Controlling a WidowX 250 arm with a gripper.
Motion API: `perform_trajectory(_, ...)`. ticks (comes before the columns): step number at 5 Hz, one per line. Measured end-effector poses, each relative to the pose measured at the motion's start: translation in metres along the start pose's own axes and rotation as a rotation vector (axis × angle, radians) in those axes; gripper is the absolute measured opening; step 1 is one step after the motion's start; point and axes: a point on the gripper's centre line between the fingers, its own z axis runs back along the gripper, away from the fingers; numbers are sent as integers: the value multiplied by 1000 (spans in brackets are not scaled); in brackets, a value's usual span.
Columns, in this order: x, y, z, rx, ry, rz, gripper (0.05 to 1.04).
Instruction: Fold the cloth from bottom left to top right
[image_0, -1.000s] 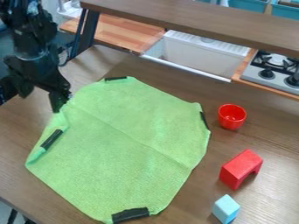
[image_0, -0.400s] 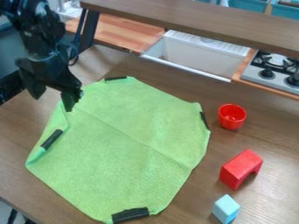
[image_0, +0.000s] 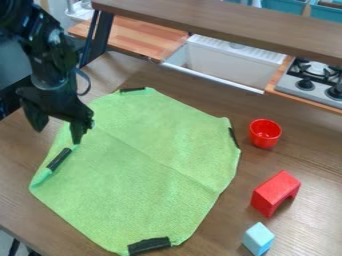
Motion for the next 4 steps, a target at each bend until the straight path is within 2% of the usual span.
perform_trajectory(1, -7, 5, -19, 33, 30, -4, 1000)
perform_trajectory(4, -17, 13, -37, 53, 71, -14, 1000)
